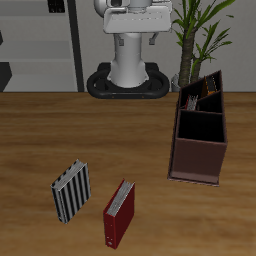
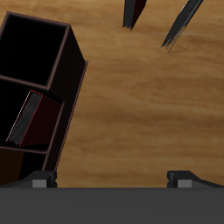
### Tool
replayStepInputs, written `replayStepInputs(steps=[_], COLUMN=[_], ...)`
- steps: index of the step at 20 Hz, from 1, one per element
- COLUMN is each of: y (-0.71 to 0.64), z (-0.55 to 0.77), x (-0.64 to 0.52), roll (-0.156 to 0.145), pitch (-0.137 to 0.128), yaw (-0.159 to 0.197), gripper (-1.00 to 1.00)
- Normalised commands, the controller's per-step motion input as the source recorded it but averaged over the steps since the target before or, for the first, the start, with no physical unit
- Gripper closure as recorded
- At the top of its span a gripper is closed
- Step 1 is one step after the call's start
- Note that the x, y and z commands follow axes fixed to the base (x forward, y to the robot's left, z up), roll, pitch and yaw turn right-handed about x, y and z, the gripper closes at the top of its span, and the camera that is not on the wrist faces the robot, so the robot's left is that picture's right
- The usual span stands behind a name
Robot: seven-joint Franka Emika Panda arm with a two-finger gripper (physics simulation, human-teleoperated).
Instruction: Place the right red book into the left desk caddy's front compartment and place the orange book into the left desk caddy's left compartment and place the striped book into the left desk caddy's left compartment
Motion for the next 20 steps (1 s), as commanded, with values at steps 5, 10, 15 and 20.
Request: replayStepInputs(steps=[5,10,15,20], y=[-0.13,-0.29,-0.26,-0.4], z=[0.16,0.15,-0.02,0.04], x=[0.45,0.38,0.44,0.41], roll=[0.06,-0.014,0.004,-0.033], pitch=[0.001,-0.024,-0.001,-0.038], yaw=[0.032,0.021,0.008,-0.031], gripper=[-1.0,-1.0,-1.0,-1.0])
